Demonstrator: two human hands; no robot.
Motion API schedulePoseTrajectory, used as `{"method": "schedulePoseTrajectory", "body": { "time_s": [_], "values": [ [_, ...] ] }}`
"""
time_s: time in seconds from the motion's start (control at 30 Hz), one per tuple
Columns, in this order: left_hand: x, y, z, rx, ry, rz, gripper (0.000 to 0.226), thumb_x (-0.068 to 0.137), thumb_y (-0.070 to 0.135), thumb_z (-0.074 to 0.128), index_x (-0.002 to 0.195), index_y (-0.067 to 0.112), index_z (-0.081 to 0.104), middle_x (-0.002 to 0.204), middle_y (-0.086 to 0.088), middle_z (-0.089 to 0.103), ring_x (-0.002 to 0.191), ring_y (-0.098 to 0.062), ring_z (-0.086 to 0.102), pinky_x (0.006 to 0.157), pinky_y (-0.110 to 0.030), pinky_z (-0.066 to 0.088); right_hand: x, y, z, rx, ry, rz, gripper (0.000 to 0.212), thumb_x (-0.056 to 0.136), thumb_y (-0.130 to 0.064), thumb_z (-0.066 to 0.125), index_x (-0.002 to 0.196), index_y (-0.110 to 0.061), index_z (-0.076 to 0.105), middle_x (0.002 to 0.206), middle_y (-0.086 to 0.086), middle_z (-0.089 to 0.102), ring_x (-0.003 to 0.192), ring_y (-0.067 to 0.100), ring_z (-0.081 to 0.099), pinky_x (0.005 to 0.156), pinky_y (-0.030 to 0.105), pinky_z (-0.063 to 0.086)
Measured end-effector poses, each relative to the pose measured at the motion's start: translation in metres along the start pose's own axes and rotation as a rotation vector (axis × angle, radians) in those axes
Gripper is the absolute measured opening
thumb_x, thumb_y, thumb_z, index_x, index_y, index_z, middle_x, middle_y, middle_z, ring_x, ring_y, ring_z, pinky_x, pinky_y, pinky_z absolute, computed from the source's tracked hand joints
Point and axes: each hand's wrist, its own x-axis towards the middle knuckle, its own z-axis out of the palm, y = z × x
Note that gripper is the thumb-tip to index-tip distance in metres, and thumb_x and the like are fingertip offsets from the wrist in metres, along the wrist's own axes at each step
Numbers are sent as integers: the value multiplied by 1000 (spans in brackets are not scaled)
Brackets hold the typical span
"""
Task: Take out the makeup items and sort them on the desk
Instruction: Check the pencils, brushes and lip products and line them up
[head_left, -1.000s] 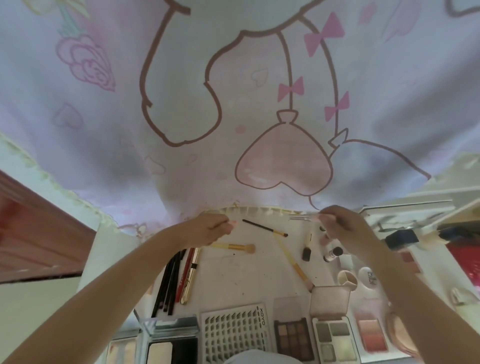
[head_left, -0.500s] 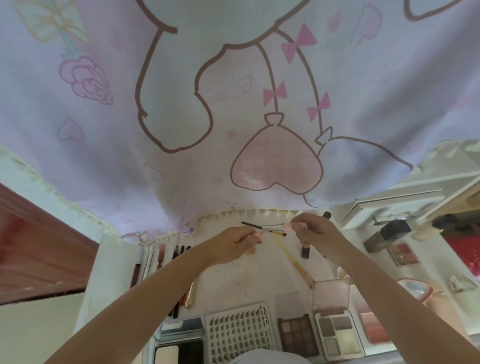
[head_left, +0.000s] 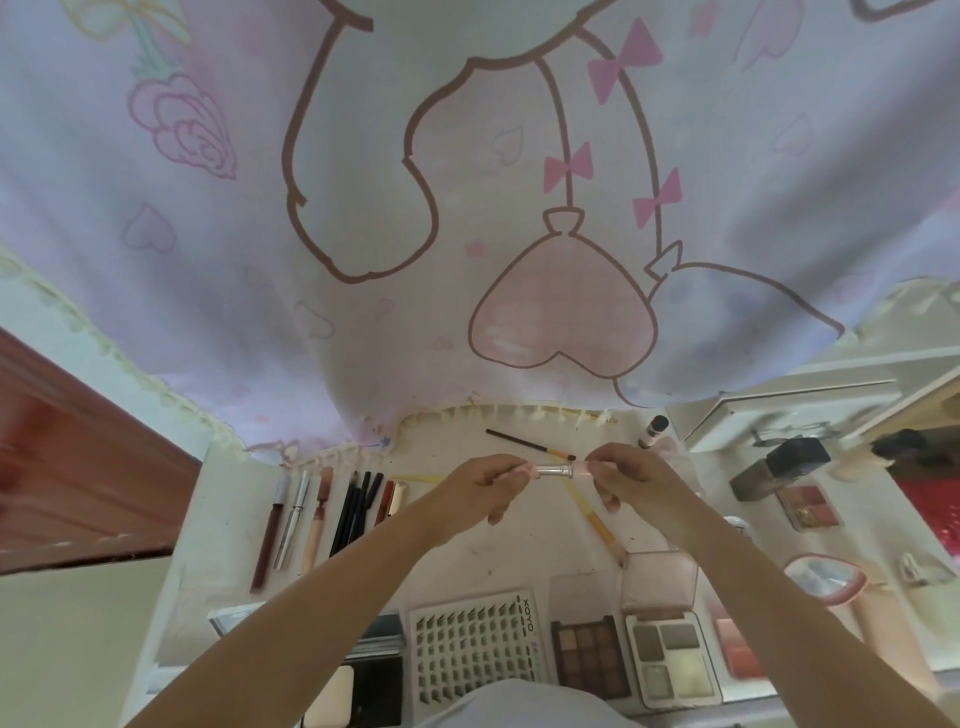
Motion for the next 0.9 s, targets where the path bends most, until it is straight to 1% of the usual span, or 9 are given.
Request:
{"method": "schedulePoseTrajectory", "body": {
  "time_s": [0.17,0.23,0.37,0.5,0.6,0.67,0.73,0.8,0.9],
  "values": [
    [3,-2,2,87,-2,-41,13,95,17,47,95,23,59,61,6,41,46,-1,37,52,-14,34,0,-4,6,-110,-71,-2,15,93,-9,47,83,-14,58,58,-4,50,42,-3,46,49,5,37],
    [5,-2,3,143,13,-39,12,93,15,51,96,20,61,64,7,45,43,2,38,49,-12,31,1,-5,11,-162,-114,-2,11,93,-11,47,88,-15,57,60,-5,50,44,-4,47,50,4,38],
    [8,-5,9,116,64,-39,18,89,9,56,105,9,65,64,11,51,41,8,45,45,-3,31,2,3,20,-115,-127,63,14,94,-6,43,103,-16,44,73,-3,54,54,0,54,54,8,45],
    [15,-14,14,91,111,-74,9,84,8,62,90,14,65,71,9,57,51,10,52,50,-8,40,1,14,25,-168,-119,55,16,94,0,33,103,-12,37,76,-1,55,62,9,56,57,10,47],
    [22,-18,22,25,150,-134,13,81,4,65,92,11,65,75,7,59,62,1,57,53,-10,46,1,22,26,-134,-52,53,21,93,5,30,107,-10,36,93,1,52,78,15,62,70,15,53],
    [27,-17,27,20,140,-160,17,80,1,65,97,5,66,75,5,60,67,-6,56,54,-11,48,0,26,23,-162,-23,79,30,93,5,31,119,-8,37,106,7,50,94,22,62,84,23,51],
    [34,-15,32,106,151,-153,18,80,3,66,98,2,67,71,5,59,64,-7,54,58,-13,45,-3,30,16,-258,15,105,35,93,1,34,127,-8,38,117,8,53,108,23,57,83,13,46],
    [44,-11,35,322,167,-90,14,81,8,64,93,3,68,67,5,56,61,-4,49,58,-10,37,-8,35,4,-421,88,108,33,94,-4,35,125,-9,46,122,5,55,114,19,52,72,4,37],
    [66,3,41,692,44,-64,19,86,12,52,69,5,60,61,1,49,60,-13,44,51,-16,26,-23,48,-16,-662,150,116,29,95,-13,36,118,-9,53,119,6,57,110,20,53,83,15,38]
  ]
}}
